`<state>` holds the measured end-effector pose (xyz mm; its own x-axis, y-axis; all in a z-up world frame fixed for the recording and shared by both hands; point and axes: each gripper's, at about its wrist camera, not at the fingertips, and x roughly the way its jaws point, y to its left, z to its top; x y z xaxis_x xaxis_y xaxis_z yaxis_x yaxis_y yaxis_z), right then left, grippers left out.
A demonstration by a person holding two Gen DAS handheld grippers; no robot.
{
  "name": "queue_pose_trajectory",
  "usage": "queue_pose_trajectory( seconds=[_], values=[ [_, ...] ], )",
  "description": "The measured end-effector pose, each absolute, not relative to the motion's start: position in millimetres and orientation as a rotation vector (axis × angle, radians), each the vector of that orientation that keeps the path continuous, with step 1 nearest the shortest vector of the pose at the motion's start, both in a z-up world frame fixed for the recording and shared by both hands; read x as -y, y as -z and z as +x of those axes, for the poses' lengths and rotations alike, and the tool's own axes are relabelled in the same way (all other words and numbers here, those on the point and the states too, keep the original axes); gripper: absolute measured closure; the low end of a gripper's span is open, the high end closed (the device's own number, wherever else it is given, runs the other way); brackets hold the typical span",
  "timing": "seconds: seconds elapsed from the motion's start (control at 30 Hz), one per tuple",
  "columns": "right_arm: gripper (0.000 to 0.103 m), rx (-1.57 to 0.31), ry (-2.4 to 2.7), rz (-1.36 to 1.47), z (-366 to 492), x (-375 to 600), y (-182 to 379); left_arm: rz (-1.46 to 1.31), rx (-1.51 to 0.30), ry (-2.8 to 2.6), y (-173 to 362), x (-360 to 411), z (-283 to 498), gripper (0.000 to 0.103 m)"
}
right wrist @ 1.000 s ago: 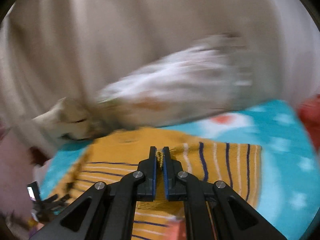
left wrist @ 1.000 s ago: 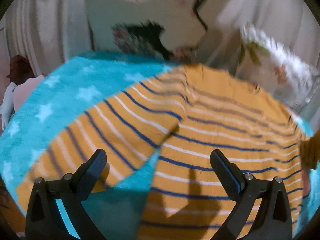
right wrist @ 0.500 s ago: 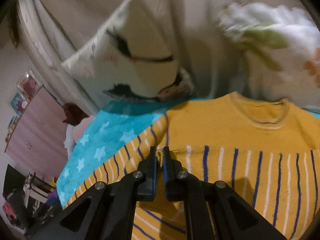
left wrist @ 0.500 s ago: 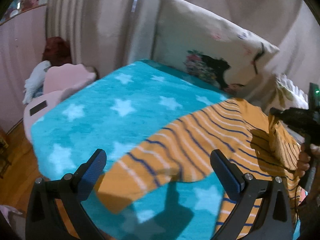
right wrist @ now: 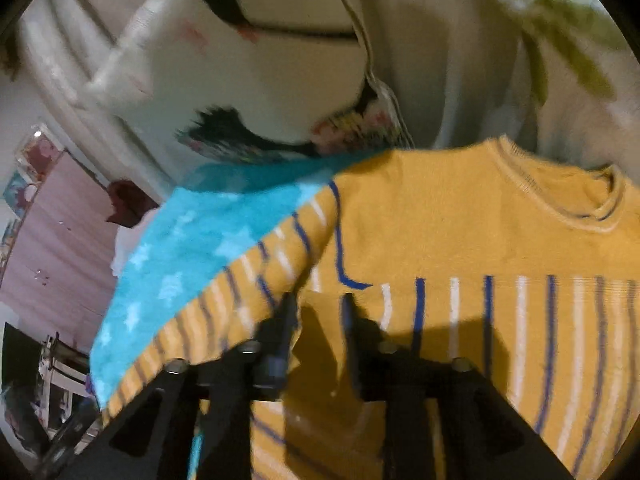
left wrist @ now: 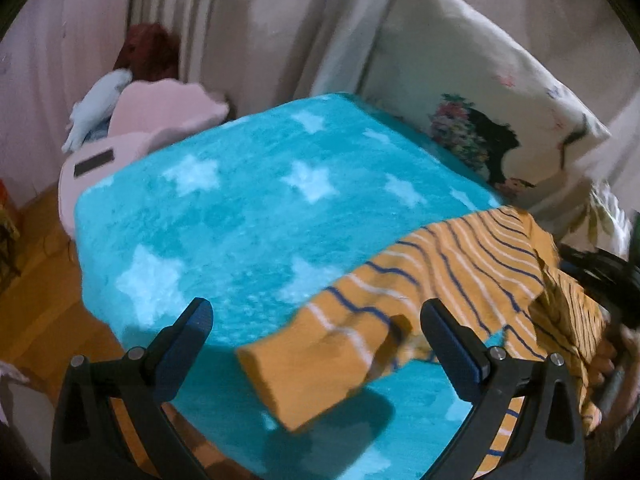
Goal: Fold small clothes
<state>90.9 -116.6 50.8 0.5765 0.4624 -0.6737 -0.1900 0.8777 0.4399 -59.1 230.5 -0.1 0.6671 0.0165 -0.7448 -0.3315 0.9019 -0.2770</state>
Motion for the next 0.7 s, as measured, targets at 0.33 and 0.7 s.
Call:
queue_pose_trajectory(
  seconds=[0.33, 0.7],
  values=[
    [0.044, -0.734, -0.465, 0.287, -21.7, 157.6, -93.2, -0.468, -0.870, -0.116, 23.2, -233.5, -53.4, 0.000],
    [0.044, -0.603, -0.282, 0.291, -84.1, 222.0, -102.2, -0.362, -0.864, -0.226, -22.8, -270.1, 1.1, 0.089]
  ],
)
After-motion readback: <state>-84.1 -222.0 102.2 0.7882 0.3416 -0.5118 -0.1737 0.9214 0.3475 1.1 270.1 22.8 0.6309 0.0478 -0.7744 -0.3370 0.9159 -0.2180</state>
